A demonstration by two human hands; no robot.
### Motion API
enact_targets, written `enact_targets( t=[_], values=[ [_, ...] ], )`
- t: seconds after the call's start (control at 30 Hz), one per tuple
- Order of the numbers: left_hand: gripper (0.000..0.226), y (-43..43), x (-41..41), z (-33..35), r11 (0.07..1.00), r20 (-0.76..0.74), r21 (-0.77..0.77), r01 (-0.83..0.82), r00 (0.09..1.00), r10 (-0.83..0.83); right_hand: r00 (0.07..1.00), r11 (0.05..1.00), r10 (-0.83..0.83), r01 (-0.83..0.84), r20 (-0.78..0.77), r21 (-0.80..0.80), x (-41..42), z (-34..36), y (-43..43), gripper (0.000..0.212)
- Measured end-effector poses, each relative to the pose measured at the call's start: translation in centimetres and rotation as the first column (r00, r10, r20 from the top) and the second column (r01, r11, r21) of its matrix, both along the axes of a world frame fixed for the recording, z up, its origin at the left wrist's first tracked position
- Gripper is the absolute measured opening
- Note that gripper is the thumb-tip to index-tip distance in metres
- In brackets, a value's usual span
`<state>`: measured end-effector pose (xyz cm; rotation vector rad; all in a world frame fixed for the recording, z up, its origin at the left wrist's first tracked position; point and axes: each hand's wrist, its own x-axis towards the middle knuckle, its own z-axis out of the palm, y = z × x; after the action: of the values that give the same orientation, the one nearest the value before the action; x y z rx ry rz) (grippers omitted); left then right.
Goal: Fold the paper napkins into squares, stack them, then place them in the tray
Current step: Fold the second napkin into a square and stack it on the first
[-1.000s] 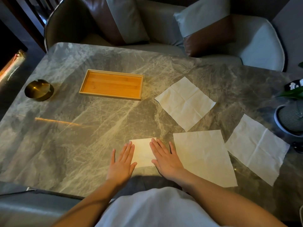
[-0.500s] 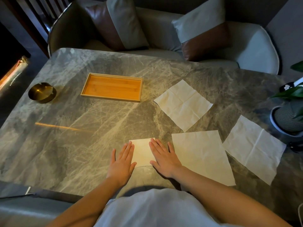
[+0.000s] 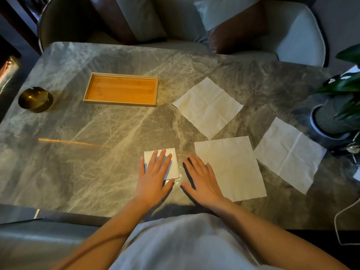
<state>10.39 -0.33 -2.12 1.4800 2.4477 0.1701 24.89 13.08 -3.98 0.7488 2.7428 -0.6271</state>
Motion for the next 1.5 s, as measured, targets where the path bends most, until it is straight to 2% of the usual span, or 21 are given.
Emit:
enact_targets(
  t=[0.3,0.5,0.6,0.8,1.0,1.2,1.33,1.4,1.5],
  values=[
    [0.081,3.4,7.2,-0.2,0.992,0.017,-0.101,0.075,0.997,-0.074,0.996,0.997,-0.077,0.078,0.036,-0.027,7.4,0.0,5.0,0.072],
    [0.081,5.5,10.9,-0.8,0.995,0.06,-0.065,0.069,0.996,-0.065,0.986,0.991,-0.132,0.133,0.104,-0.008,12.6,-0.2,8.2,0.072],
    [0.081,6.3,12.6,-1.2,0.994,0.054,-0.063,0.088,0.995,-0.084,0.986,0.993,-0.113,0.114,0.119,0.002,15.2,-0.6,9.6,0.072],
    [0.082,5.6,14.6,-3.3,0.964,0.165,-0.237,0.119,0.983,-0.081,0.997,0.997,-0.056,0.058,0.055,-0.048,18.3,-0.7,12.2,0.066],
    [0.078,6.3,13.9,-3.4,0.982,0.137,-0.175,0.076,0.989,-0.052,0.999,0.997,0.037,-0.038,-0.003,-0.064,19.7,-0.7,14.6,0.063],
    [0.087,6.6,13.2,-2.9,0.992,0.193,-0.128,0.02,0.981,0.006,0.998,0.998,0.022,-0.025,-0.062,-0.054,18.9,-1.1,15.0,0.043],
    [0.099,6.3,12.0,-2.6,0.991,0.252,-0.115,0.075,0.967,-0.044,0.99,0.999,-0.013,0.008,-0.138,-0.036,17.8,-1.0,15.4,0.016],
    [0.105,6.1,11.4,-2.7,0.984,0.256,-0.134,0.115,0.964,-0.078,0.985,0.996,-0.063,0.053,-0.159,-0.068,16.9,-0.7,15.5,0.008],
    [0.108,5.7,10.8,-3.0,0.975,0.254,-0.159,0.156,0.961,-0.112,0.974,0.972,-0.15,0.114,-0.169,-0.204,16.1,0.3,15.7,0.005]
  ],
)
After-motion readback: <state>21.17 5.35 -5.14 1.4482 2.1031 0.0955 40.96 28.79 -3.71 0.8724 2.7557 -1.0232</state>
